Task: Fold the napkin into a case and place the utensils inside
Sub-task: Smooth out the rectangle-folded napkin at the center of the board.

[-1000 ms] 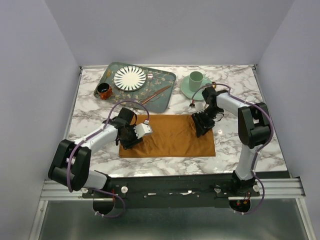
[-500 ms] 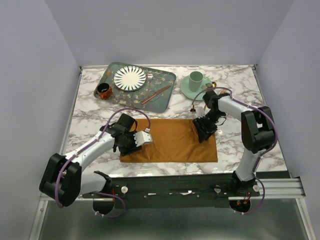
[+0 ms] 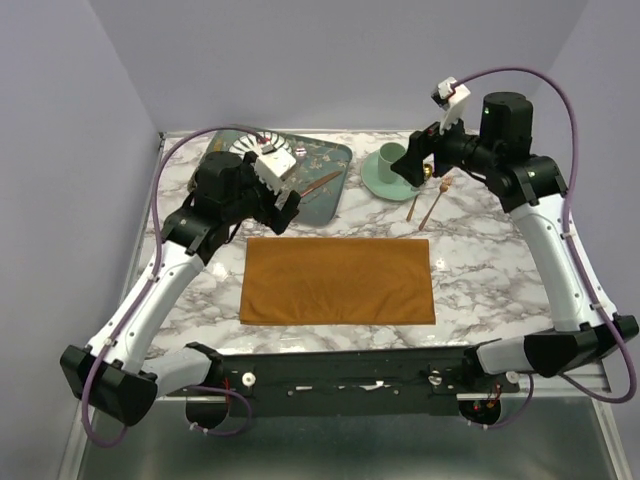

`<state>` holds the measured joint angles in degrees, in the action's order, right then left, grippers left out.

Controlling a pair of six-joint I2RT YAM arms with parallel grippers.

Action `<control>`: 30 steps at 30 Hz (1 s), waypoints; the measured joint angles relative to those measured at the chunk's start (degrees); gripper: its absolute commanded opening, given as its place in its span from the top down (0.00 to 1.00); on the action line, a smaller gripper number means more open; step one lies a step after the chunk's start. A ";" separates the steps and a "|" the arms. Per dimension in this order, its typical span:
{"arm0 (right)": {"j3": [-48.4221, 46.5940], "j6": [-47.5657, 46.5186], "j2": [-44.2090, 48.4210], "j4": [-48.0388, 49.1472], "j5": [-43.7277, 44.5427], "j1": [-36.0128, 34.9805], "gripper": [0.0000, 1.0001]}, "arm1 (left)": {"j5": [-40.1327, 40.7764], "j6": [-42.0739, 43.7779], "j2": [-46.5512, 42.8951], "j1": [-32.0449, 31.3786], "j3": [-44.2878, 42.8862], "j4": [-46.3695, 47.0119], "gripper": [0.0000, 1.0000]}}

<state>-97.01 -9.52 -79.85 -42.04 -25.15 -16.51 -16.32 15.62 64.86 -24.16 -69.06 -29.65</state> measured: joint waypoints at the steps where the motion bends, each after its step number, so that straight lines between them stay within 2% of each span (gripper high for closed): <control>1: 0.07 2.27 -1.03 2.05 -1.42 0.00 0.00 | -0.02 -4.42 2.08 0.00 -0.94 1.05 0.01; 3: 0.00 4.26 -4.24 4.20 -3.52 0.00 0.00 | -1.44 -9.33 7.13 0.20 -4.00 2.08 0.01; 6: 1.66 8.94 -12.50 7.02 -11.87 0.00 0.00 | -9.64 -17.42 16.31 2.03 -6.25 5.57 0.01; 8: 8.22 14.51 -18.34 10.36 -18.32 -0.02 0.00 | -15.32 -25.09 19.82 4.17 -0.81 11.85 0.01; 12: 19.17 22.56 -24.20 14.25 -25.07 -0.39 0.00 | -20.61 -39.30 22.49 6.38 11.69 22.99 0.01; 17: 24.68 29.75 -26.21 21.51 -31.12 -1.55 0.00 | -23.06 -51.84 26.45 6.03 17.94 39.28 0.01; 23: 24.41 35.85 -32.65 30.99 -36.15 -2.19 0.00 | -24.72 -61.55 34.21 5.99 21.09 54.42 0.01; 30: 23.74 39.52 -40.85 35.45 -37.94 -2.21 0.00 | -25.66 -65.83 41.20 6.25 21.22 61.55 0.01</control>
<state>-73.28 30.00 -120.70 -6.59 -63.09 -18.72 -41.98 -50.22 106.06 -17.91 -47.83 31.90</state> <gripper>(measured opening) 0.997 0.986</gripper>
